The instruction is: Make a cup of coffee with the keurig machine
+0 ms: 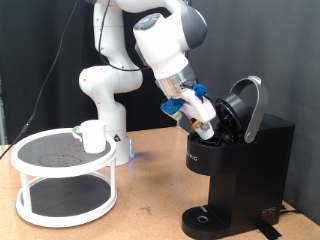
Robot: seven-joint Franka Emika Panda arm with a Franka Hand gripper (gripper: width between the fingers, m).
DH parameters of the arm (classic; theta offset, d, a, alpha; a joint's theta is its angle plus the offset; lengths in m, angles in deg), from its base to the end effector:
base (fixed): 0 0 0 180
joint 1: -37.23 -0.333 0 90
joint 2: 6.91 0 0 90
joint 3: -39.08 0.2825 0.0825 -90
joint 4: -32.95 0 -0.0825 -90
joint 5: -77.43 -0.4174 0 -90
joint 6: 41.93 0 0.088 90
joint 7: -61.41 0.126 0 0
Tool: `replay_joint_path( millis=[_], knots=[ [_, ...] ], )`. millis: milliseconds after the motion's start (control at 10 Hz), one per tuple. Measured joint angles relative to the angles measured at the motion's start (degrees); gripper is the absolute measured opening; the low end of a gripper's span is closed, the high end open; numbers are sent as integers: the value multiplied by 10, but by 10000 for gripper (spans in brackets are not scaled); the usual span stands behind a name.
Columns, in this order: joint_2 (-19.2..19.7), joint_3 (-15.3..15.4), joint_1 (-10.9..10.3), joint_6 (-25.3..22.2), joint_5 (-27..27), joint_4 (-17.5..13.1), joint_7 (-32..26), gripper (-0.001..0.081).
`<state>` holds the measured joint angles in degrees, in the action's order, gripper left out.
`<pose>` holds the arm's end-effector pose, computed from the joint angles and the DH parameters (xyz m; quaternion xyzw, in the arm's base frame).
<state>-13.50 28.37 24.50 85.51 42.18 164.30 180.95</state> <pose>0.5368 0.0464 0.3377 -0.3404 0.9049 0.2128 0.1411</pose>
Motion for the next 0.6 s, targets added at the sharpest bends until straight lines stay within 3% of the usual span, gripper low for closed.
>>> replay_joint_path(
  millis=[400, 600],
  knots=[
    [7, 5, 0, 9, -2, 0, 0, 385],
    [9, 6, 0, 11, -2, 0, 0, 430]
  ],
)
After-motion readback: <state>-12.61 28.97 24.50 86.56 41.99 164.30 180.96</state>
